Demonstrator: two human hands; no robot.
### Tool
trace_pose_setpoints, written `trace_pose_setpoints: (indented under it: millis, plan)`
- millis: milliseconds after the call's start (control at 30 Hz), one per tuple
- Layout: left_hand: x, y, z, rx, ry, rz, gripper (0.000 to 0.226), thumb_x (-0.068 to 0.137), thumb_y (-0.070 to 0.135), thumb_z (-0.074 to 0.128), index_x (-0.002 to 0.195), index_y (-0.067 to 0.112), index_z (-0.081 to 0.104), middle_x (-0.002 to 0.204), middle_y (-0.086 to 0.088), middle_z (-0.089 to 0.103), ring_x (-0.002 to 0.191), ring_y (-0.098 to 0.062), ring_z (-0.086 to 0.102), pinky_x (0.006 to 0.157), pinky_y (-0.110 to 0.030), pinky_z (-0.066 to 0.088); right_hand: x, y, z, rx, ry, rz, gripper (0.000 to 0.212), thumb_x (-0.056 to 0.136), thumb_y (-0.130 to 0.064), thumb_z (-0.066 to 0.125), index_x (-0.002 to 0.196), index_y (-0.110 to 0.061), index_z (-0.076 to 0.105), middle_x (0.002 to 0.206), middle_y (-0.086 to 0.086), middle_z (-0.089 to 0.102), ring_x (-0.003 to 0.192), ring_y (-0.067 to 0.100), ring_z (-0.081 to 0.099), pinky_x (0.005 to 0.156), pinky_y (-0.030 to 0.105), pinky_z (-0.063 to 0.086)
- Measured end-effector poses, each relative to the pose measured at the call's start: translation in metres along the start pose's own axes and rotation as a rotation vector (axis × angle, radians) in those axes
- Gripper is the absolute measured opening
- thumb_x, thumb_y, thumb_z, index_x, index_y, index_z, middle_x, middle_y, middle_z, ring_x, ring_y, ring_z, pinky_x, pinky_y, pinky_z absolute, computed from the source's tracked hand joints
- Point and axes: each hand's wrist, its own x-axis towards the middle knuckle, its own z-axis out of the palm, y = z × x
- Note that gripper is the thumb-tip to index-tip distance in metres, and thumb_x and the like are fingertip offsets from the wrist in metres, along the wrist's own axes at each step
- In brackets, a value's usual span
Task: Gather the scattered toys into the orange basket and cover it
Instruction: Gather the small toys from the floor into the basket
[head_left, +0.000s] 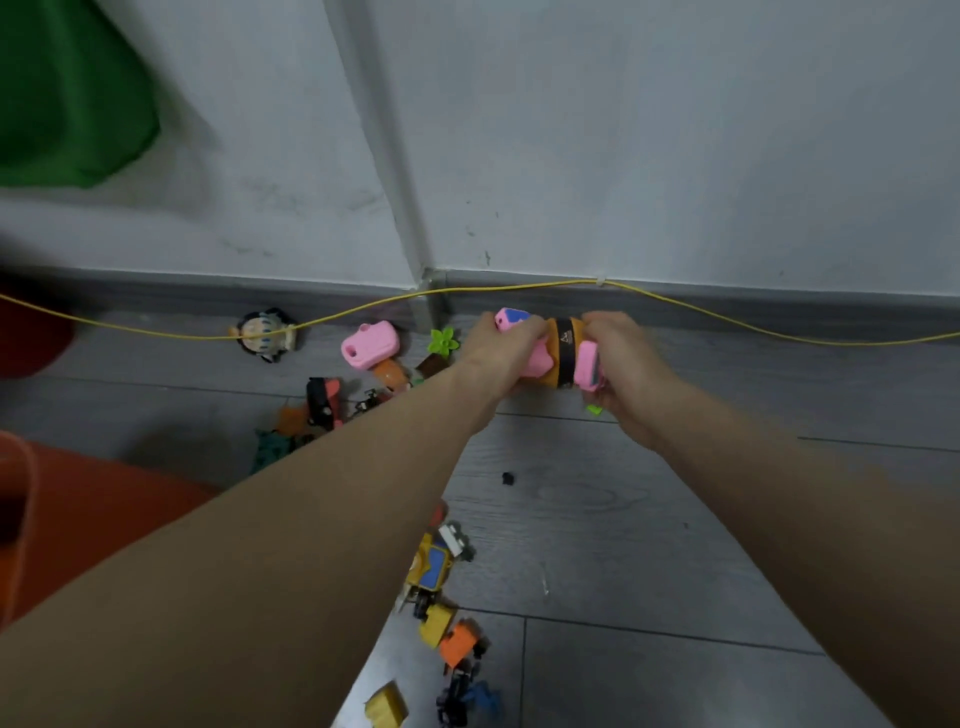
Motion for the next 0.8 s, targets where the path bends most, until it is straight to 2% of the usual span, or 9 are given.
trace_pose_setpoints:
  millis: [133, 267, 367, 433, 500, 567, 633, 700, 800]
  plan:
    - [-0.045, 0.019, -0.059, 0.014, 0.018, 0.081, 0.027, 0.085, 0.032, 0.066, 0.109, 0.021, 0.058, 0.1, -0.002, 0.065, 0.089, -0.02, 0.063, 0.083, -0.043, 0.058, -0.046, -0.026, 0.032, 0.025, -0.03, 0.004, 0.021, 0.089, -0.026, 0.052, 0.105, -0.023, 0.065, 0.078, 0.003, 0.06, 0.059, 0.016, 0.055, 0.055, 0.027, 0.044]
    - [-0.109, 0.052, -0.146, 0.046, 0.154, 0.126, 0.032, 0.085, 0.036, 0.064, 0.111, 0.018, 0.057, 0.099, -0.006, 0.062, 0.083, -0.02, 0.062, 0.075, -0.042, 0.059, -0.11, -0.076, 0.095, -0.093, -0.131, -0.085, 0.02, 0.081, -0.03, 0.054, 0.091, -0.019, 0.067, 0.079, 0.007, 0.066, 0.067, 0.022, 0.062, 0.056, 0.03, 0.048]
    - [-0.166, 0.069, -0.225, 0.045, 0.253, 0.105, 0.034, 0.083, 0.039, 0.063, 0.11, 0.021, 0.057, 0.1, -0.006, 0.059, 0.087, -0.021, 0.062, 0.07, -0.039, 0.061, -0.177, -0.11, 0.151, -0.212, -0.206, -0.194, 0.02, 0.079, -0.034, 0.05, 0.083, -0.018, 0.062, 0.09, 0.01, 0.067, 0.083, 0.029, 0.065, 0.068, 0.037, 0.049]
    - [-0.198, 0.073, -0.273, 0.039, 0.298, 0.067, 0.038, 0.081, 0.042, 0.064, 0.113, 0.021, 0.057, 0.106, -0.009, 0.061, 0.095, -0.026, 0.063, 0.066, -0.042, 0.06, -0.221, -0.127, 0.185, -0.285, -0.255, -0.267, 0.02, 0.084, -0.033, 0.045, 0.081, -0.018, 0.058, 0.088, 0.01, 0.065, 0.079, 0.03, 0.065, 0.067, 0.035, 0.048]
    - [-0.232, 0.068, -0.322, 0.009, 0.345, 0.039, 0.037, 0.08, 0.042, 0.065, 0.109, 0.02, 0.059, 0.102, -0.011, 0.064, 0.086, -0.027, 0.064, 0.073, -0.049, 0.06, -0.267, -0.136, 0.223, -0.354, -0.323, -0.312, 0.024, 0.087, -0.034, 0.042, 0.081, -0.016, 0.057, 0.087, 0.013, 0.066, 0.074, 0.03, 0.064, 0.065, 0.032, 0.049]
    - [-0.255, 0.052, -0.358, -0.021, 0.352, -0.023, 0.03, 0.082, 0.043, 0.066, 0.102, 0.021, 0.059, 0.095, -0.011, 0.065, 0.075, -0.026, 0.064, 0.074, -0.05, 0.059, -0.299, -0.135, 0.252, -0.463, -0.381, -0.366, 0.027, 0.09, -0.034, 0.042, 0.082, -0.015, 0.058, 0.09, 0.01, 0.067, 0.086, 0.029, 0.063, 0.072, 0.03, 0.049]
    - [-0.269, 0.028, -0.381, 0.002, 0.296, -0.114, 0.037, 0.085, 0.049, 0.065, 0.108, 0.021, 0.062, 0.101, -0.01, 0.067, 0.077, -0.025, 0.065, 0.068, -0.043, 0.059, -0.321, -0.127, 0.273, -0.603, -0.462, -0.388, 0.026, 0.096, -0.034, 0.04, 0.092, -0.018, 0.06, 0.092, 0.006, 0.066, 0.094, 0.026, 0.06, 0.072, 0.028, 0.045]
    - [-0.281, 0.004, -0.39, 0.062, 0.26, -0.197, 0.05, 0.084, 0.058, 0.062, 0.119, 0.023, 0.062, 0.117, -0.007, 0.065, 0.095, -0.026, 0.065, 0.066, -0.043, 0.058, -0.337, -0.112, 0.286, -0.712, -0.563, -0.369, 0.038, 0.099, -0.038, 0.034, 0.123, -0.02, 0.059, 0.121, 0.008, 0.063, 0.113, 0.028, 0.057, 0.091, 0.032, 0.047]
    - [-0.281, -0.017, -0.39, 0.321, 0.396, -0.218, 0.064, 0.093, 0.056, 0.048, 0.14, 0.013, 0.041, 0.139, -0.014, 0.047, 0.123, -0.035, 0.049, 0.097, -0.049, 0.046, -0.348, -0.103, 0.271, -0.817, -0.56, -0.38, 0.049, 0.103, -0.039, 0.027, 0.148, -0.024, 0.039, 0.155, 0.004, 0.038, 0.139, 0.026, 0.037, 0.113, 0.033, 0.029]
